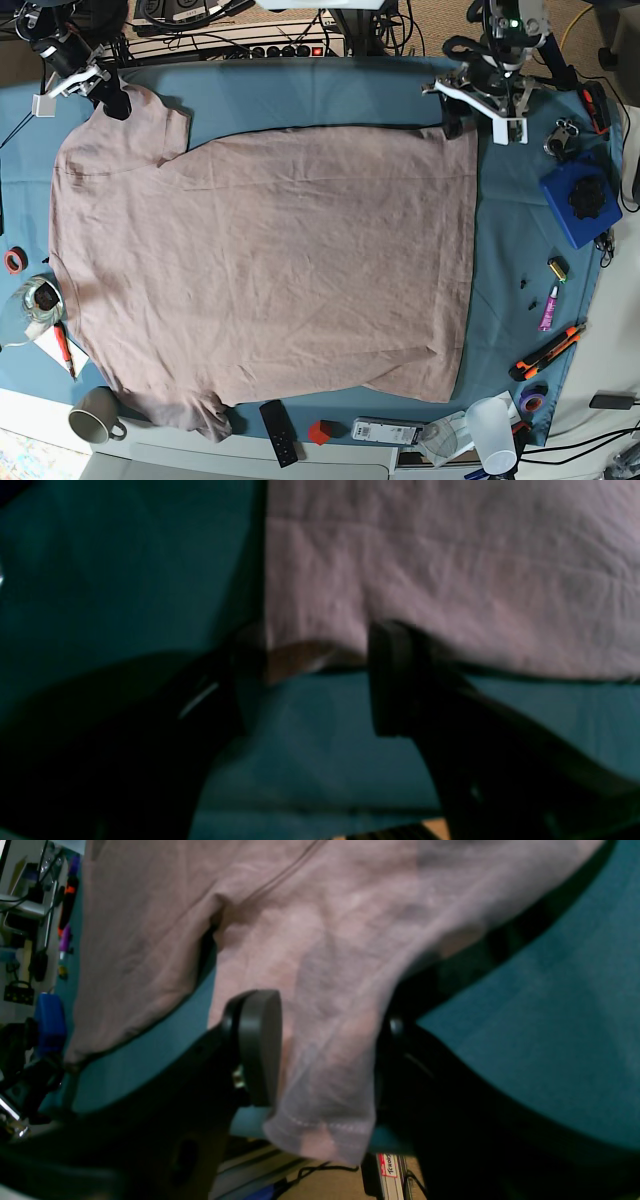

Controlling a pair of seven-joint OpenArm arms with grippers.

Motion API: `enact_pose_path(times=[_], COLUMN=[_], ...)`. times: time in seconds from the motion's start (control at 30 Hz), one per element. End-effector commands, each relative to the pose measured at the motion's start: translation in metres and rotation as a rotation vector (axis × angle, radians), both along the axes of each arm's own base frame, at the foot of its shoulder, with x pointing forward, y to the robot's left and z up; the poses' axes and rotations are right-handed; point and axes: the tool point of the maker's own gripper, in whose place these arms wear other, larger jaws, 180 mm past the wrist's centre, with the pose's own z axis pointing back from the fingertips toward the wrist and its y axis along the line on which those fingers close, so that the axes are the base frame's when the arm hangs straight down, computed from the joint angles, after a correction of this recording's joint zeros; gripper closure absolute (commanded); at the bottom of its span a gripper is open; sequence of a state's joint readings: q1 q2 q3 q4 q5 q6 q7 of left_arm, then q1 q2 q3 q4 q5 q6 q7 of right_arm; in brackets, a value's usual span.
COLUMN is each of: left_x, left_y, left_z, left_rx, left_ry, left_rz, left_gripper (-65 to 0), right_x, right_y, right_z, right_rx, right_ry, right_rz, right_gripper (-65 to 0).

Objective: Fold the T-shirt properly
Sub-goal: 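Grasp the shirt's shoulder corners with both grippers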

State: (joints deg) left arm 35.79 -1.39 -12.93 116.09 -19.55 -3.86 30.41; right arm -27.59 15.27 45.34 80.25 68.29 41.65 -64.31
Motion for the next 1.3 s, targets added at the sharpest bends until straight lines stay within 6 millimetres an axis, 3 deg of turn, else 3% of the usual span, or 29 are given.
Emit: enact_pose_path(times=[0.0,0.2,0.3,0.47,0.6,0.77,0.97,1.27], left_x=[0.004,0.008,0.007,-0.001,0.007,0.007,0.007,0.011], left_y=[0.004,0.041,0.044,0.023,0.026,0.015,0.011,0.000], left_z=[0.008,0.013,0.014,0.001,-0.009,-0.022,-0.020,-0.010], left_rx=[0.005,0.039,-0.015,-0.142,-0.143,-0.225,-0.248,-0.287], left_ry=[-0.036,-0.055,-0.073,-0.033,-0.026,0.019,0.007,-0.042], left_rz=[0.010,0.097,0.095,0.031,0.056,0.045,0.028,-0.031], left_gripper=[-33.3,-33.3,-33.3,-33.3,-33.3,-33.3,-32.8,-16.5], right_x=[-0.035,-0.034,-0.034,-0.034,-0.034,-0.034,-0.029,-0.022], right_y=[0.002,-0.001,-0.001,-0.001,-0.001,-0.001,0.000,-0.001], right_z=[-0.026,-0.024,-0.024,-0.024,-0.024,-0.024,-0.020,-0.016], right_rx=[-0.035,-0.043,-0.043,-0.043,-0.043,-0.043,-0.024,-0.018], right_ry=[0.205,0.206,0.205,0.205,0.205,0.205,0.177,0.137], right_rz=[0.066,0.070,0.070,0.070,0.070,0.070,0.061,0.042], right_gripper=[-27.6,-27.6,-27.6,-27.6,-27.6,-27.6,-27.5,-14.7])
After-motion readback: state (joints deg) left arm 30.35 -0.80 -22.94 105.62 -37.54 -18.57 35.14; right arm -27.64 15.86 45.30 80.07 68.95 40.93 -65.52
